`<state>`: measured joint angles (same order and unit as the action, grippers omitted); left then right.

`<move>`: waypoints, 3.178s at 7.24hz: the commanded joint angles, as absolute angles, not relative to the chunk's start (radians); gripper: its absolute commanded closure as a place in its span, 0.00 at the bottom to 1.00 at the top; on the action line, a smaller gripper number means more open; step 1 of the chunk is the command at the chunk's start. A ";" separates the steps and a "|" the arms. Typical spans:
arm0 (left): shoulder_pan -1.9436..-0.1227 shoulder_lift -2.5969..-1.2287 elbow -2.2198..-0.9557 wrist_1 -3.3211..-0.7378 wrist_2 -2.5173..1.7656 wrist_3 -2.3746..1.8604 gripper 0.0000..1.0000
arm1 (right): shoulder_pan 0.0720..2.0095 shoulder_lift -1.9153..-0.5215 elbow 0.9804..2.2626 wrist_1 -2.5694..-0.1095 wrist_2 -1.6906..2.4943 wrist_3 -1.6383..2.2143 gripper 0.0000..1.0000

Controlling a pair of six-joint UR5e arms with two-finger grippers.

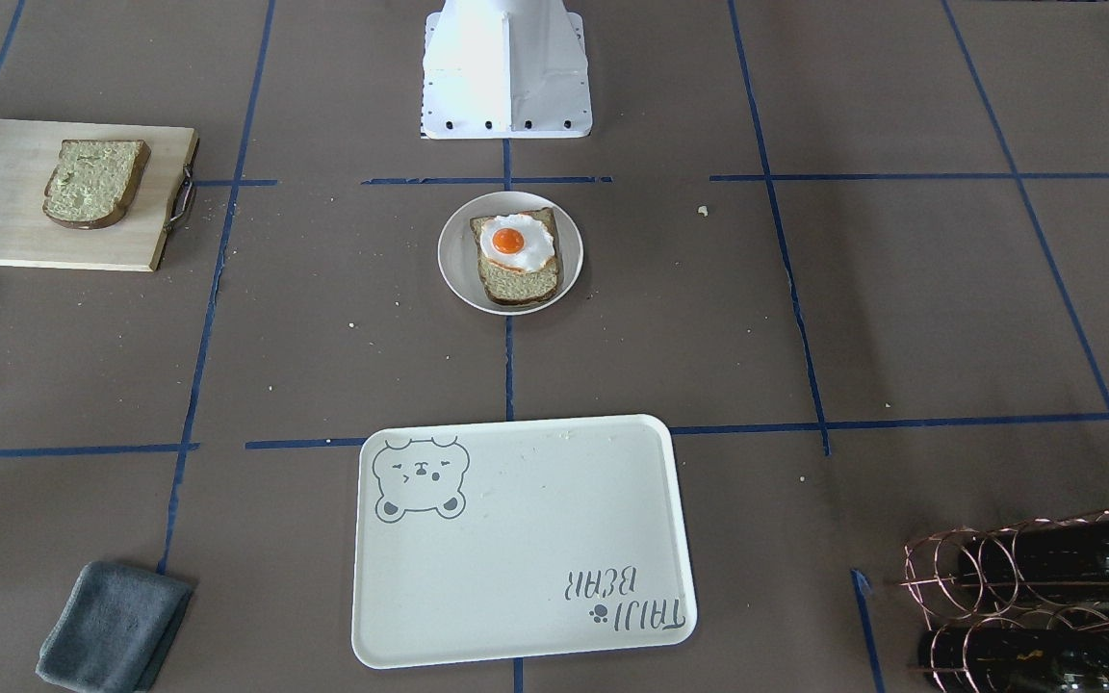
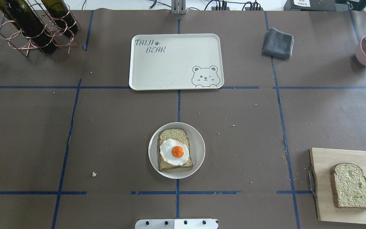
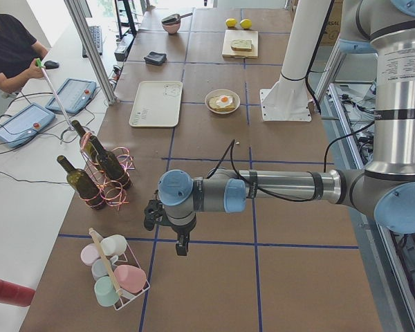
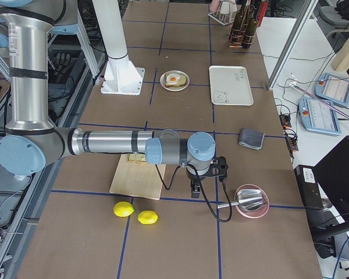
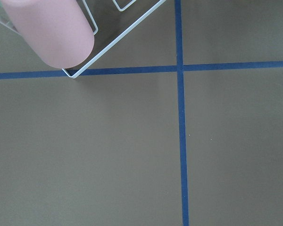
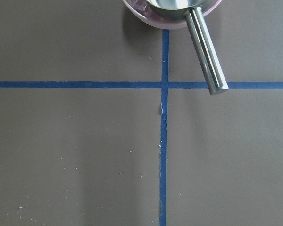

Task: Make sandwich and place on tray
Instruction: 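Move the right gripper toward the bread slice on the wooden board, then grasp the bread slice on the wooden board with the right gripper and lift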

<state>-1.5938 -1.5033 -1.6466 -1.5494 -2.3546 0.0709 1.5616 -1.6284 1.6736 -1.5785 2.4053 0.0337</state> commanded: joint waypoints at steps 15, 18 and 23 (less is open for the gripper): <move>-1.074 -1.827 -1.702 -2.084 -2.347 -0.759 0.00 | 1.082 -1.896 1.838 -0.748 2.338 0.970 0.00; -0.927 -1.859 -1.764 -2.126 -2.251 -1.019 0.00 | 0.947 -2.023 1.839 -0.587 2.263 1.051 0.00; -0.861 -1.887 -1.778 -2.128 -2.189 -1.114 0.00 | 0.723 -2.149 1.836 -0.436 2.203 1.169 0.00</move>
<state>-0.8643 -1.8861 -1.7773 -2.1271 -2.1924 -1.1092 0.7600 -2.1375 1.8370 -0.4487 2.2083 1.1546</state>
